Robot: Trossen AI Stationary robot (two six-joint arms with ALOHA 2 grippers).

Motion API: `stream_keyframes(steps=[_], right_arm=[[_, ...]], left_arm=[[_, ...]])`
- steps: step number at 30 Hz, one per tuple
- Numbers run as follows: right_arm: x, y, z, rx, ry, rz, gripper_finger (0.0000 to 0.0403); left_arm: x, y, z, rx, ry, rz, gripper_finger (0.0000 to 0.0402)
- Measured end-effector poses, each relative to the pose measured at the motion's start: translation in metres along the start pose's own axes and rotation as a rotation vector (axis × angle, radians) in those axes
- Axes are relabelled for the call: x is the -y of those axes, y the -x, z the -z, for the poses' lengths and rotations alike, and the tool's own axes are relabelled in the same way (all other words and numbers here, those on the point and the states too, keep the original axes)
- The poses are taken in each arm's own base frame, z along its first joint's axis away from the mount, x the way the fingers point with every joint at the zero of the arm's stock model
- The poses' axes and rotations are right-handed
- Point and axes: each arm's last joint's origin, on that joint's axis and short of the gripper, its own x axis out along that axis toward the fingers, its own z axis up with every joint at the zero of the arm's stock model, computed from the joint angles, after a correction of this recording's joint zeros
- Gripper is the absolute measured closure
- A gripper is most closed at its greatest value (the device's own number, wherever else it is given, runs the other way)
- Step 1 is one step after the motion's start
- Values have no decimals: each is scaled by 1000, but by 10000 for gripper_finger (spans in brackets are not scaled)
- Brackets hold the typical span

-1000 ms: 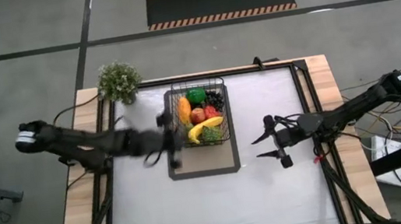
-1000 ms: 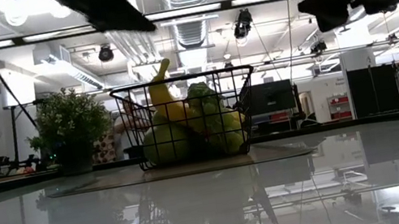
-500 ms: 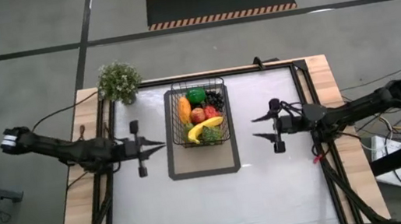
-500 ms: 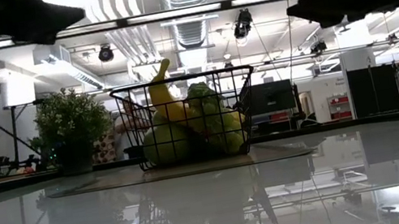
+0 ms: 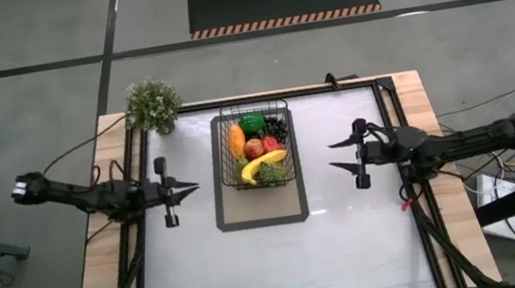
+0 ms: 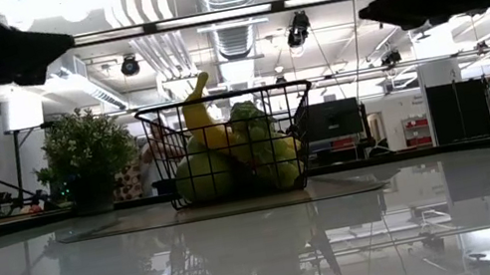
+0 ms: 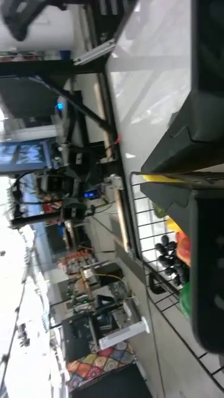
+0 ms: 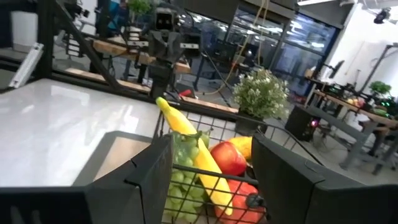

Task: Build produce basket
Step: Return to Home Position

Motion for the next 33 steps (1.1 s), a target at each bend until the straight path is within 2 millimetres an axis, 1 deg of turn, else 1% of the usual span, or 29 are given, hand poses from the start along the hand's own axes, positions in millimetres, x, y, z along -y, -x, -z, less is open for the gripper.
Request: stream_keyframes(steps=[6, 9, 15, 18, 21, 24, 27, 33], right_arm=[[1, 9, -6, 47, 14, -8, 200], [2, 17, -9, 107, 17, 2, 200], [1, 36, -6, 250, 31, 48, 200], [1, 42, -9, 286, 27, 43, 200], [1, 48, -13, 349, 32, 6, 200], [2, 54, -19, 423, 39, 15, 200], [3, 59, -20, 450, 40, 24, 200], [1, 57, -18, 438, 23, -28, 200]], left_arm=[[-2, 8, 5, 61, 20, -15, 389], [-1, 11, 12, 63, 22, -15, 389], [-3, 16, 12, 106, 40, -25, 389], [-4, 17, 11, 127, 47, -26, 389], [-4, 17, 11, 128, 47, -27, 389], [-3, 17, 11, 123, 45, -26, 389], [-3, 15, 13, 106, 39, -22, 389], [-1, 13, 15, 77, 28, -17, 389]])
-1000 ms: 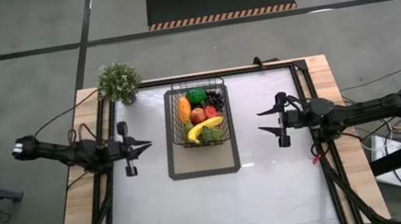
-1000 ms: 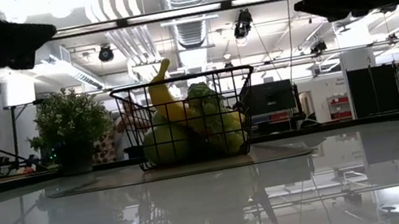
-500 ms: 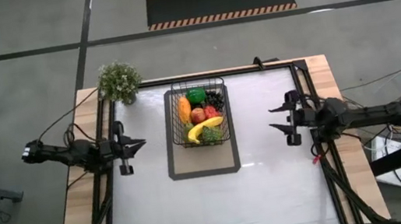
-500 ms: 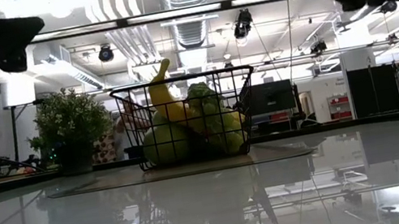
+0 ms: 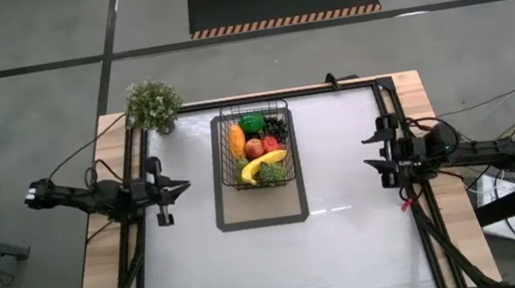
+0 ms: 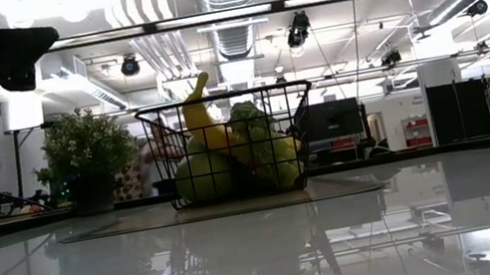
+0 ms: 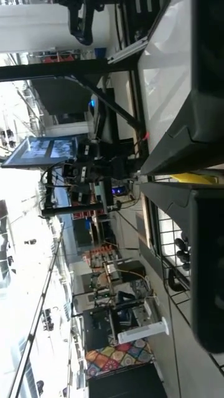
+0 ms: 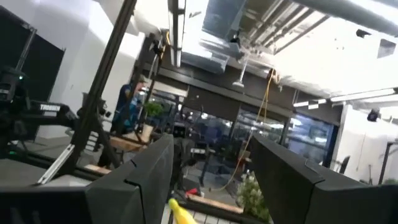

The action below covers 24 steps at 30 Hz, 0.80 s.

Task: Build produce basket
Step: Return to Home Position

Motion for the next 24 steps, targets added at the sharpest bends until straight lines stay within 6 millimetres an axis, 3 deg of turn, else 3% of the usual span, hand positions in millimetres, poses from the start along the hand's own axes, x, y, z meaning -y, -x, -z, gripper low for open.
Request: stream_keyframes(steps=[24], right_arm=[[-1, -3, 6, -56, -11, -13, 200]], left_arm=[[5, -6, 10, -102, -38, 24, 389]])
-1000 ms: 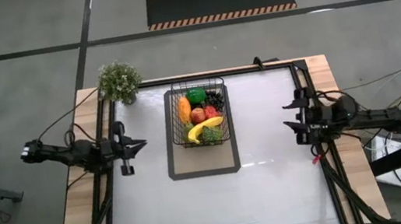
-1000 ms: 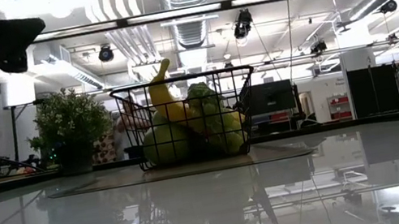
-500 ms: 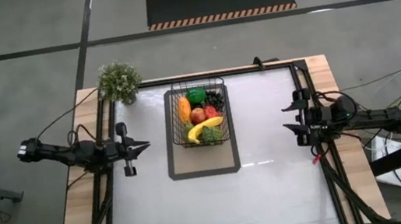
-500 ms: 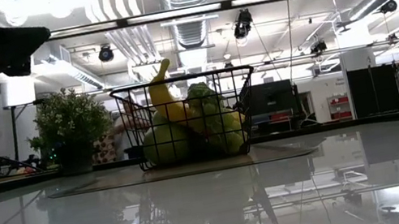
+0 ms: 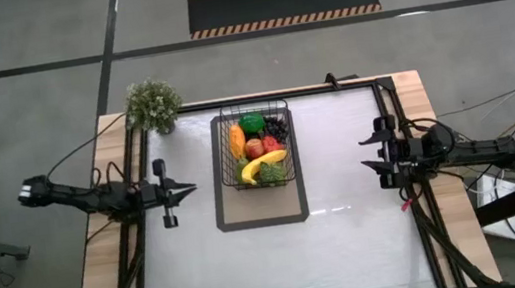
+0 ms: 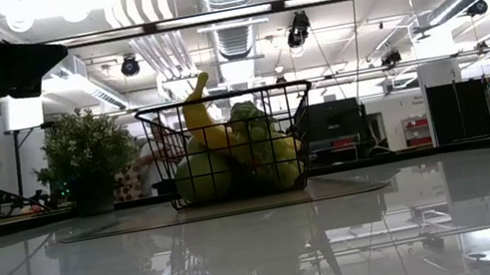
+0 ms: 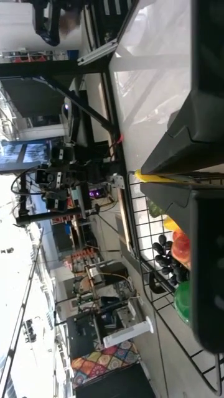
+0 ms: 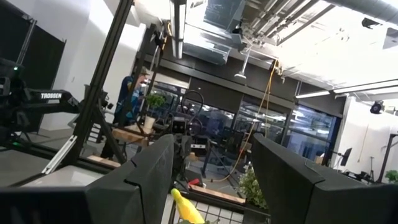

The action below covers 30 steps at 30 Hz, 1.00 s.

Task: Build produce basket
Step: Return to Home Position

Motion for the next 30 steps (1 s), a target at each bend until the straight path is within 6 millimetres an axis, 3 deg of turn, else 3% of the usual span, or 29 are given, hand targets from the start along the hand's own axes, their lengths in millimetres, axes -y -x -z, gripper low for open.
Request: stream_keyframes(steps=[30], right_arm=[[0, 0, 1, -10, -2, -2, 200]], left_arm=[[4, -6, 9, -91, -35, 23, 389]])
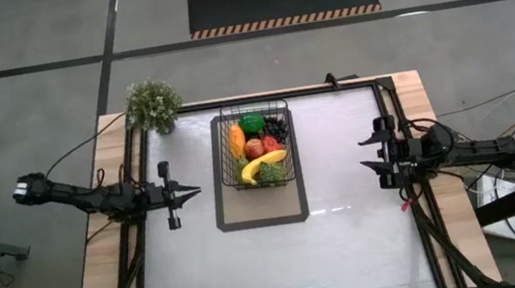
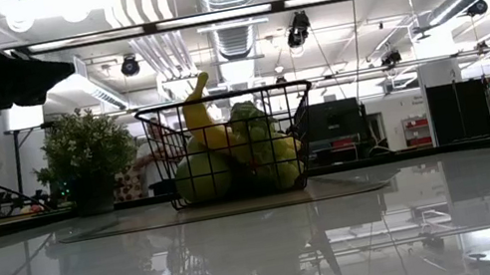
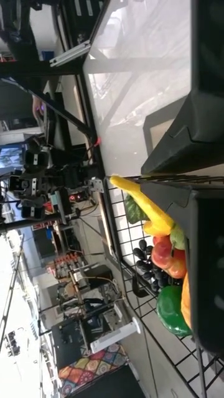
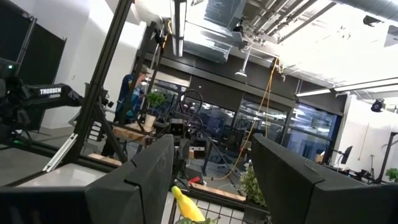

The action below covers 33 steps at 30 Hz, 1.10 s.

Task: Build produce basket
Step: Return to Home Position

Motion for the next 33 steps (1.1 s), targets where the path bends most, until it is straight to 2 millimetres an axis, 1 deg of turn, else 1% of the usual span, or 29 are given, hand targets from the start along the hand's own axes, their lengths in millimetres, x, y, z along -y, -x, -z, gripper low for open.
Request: stream_keyframes(steps=[33], right_arm=[[0, 0, 0, 0, 0, 0, 199]], left_arm=[[3, -3, 5, -56, -21, 14, 389]])
